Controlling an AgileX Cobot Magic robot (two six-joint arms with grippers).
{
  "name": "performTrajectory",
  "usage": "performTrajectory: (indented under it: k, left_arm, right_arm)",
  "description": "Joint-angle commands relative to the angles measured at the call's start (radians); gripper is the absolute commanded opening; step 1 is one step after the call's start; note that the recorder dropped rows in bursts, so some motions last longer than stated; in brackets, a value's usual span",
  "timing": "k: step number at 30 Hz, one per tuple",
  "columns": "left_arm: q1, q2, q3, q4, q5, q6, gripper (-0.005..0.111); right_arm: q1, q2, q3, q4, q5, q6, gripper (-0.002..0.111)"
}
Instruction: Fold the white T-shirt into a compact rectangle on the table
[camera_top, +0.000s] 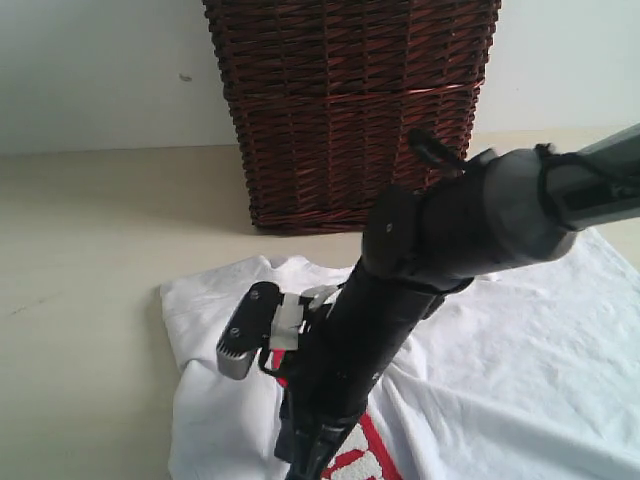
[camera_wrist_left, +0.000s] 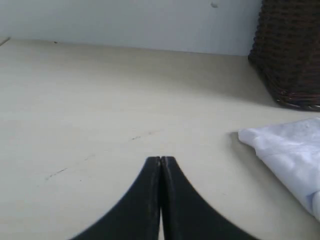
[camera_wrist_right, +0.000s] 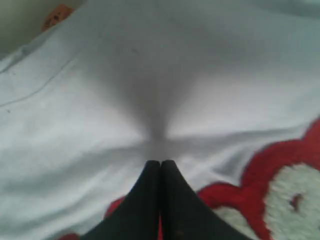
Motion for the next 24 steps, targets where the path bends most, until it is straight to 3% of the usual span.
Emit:
performTrajectory:
  k: [1, 12, 24]
  left_arm:
    - [0.002, -0.007, -0.003, -0.002, -0.007, -0.003, 0.000]
    - [0.002, -0.007, -0.003, -0.002, -0.007, -0.003, 0.000]
    - [0.002, -0.007, -0.003, -0.002, -0.007, -0.003, 0.000]
  right_arm:
    - [0.066, 0.032, -0.040, 0.006, 0.014, 0.100, 0.000]
    - [0.185, 0.154, -0.222, -0.014, 0.061, 0.238, 0.000]
    - [0.189, 0.133, -0.271, -0.201, 0.116, 0.358, 0.000]
